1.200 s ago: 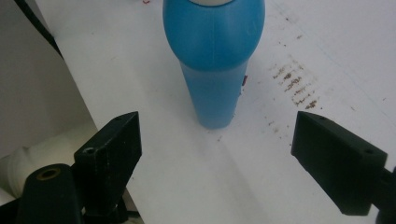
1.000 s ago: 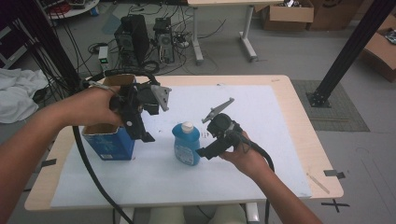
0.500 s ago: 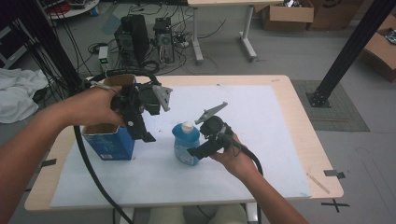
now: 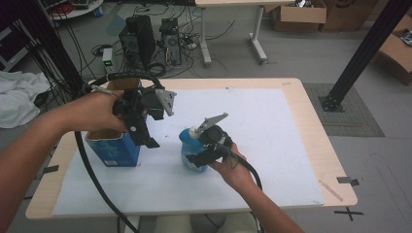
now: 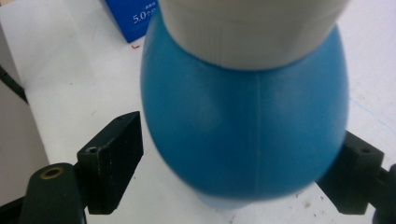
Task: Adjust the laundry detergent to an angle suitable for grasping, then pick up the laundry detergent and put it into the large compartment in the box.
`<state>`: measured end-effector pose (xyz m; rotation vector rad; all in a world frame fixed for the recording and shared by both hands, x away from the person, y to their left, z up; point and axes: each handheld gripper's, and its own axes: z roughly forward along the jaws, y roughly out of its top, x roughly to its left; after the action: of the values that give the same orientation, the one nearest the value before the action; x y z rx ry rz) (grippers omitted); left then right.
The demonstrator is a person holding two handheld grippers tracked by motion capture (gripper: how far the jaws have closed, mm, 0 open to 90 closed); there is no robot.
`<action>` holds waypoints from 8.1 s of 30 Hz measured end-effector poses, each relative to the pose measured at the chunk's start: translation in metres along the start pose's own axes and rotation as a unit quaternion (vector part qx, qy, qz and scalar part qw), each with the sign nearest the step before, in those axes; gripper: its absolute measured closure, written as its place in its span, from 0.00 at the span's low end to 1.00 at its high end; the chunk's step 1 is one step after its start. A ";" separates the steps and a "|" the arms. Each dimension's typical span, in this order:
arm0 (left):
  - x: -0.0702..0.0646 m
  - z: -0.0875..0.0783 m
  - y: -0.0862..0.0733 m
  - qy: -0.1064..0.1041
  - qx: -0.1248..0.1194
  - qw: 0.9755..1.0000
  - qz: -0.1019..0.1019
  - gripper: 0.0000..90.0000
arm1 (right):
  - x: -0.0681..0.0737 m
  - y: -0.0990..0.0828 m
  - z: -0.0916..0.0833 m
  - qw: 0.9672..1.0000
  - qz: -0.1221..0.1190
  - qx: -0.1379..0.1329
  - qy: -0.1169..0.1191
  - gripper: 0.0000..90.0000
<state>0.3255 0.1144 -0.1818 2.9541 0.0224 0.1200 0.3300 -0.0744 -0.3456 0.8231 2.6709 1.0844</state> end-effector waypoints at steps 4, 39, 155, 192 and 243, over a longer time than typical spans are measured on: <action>0.001 0.000 -0.001 -0.001 0.002 1.000 0.000 0.23 | 0.001 0.001 0.004 1.000 0.003 -0.008 -0.005 0.21; 0.006 0.005 -0.007 -0.002 0.003 1.000 -0.009 0.23 | -0.001 0.006 -0.005 0.998 -0.060 -0.016 -0.002 0.48; 0.022 0.019 0.017 0.008 0.011 0.999 -0.030 0.23 | -0.111 -0.036 -0.138 0.992 -0.079 0.101 0.000 0.17; 0.022 0.016 0.020 0.017 0.008 0.999 -0.037 0.23 | -0.117 -0.052 -0.146 0.985 -0.063 0.160 -0.028 0.18; 0.020 0.020 0.060 0.006 -0.016 1.000 -0.023 0.21 | -0.120 -0.050 -0.141 0.985 -0.070 0.155 -0.018 0.18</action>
<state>0.3473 0.0523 -0.1883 2.9186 0.0898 0.1298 0.3632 -0.2532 -0.2853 0.6788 2.8584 0.6250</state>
